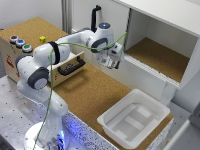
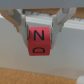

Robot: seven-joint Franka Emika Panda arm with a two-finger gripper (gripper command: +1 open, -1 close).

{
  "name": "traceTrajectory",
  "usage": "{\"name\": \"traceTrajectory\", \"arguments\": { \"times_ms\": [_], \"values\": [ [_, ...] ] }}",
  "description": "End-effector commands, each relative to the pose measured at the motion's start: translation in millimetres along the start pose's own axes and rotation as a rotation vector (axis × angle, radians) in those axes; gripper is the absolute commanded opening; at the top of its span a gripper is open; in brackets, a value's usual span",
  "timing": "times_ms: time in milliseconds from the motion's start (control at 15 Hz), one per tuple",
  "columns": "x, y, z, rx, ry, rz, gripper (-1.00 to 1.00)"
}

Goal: Put the pink object inside the right cabinet

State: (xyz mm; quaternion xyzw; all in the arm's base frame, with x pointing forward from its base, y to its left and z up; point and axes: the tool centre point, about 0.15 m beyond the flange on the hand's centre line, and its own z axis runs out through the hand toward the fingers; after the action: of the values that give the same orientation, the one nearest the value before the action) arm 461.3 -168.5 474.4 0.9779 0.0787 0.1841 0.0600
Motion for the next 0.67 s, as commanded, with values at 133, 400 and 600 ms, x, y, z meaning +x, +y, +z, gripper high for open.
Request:
{"name": "traceTrajectory", "arguments": {
  "times_ms": [133,400,600],
  "values": [
    [120.0,79.9,41.2,0.088,-0.071,-0.045,-1.00],
    [155.4,91.1,61.2,0.102,-0.055,-0.031,-1.00],
    [173.6,98.0,75.2,0.099,-0.046,-0.004,-1.00]
  ]
}}
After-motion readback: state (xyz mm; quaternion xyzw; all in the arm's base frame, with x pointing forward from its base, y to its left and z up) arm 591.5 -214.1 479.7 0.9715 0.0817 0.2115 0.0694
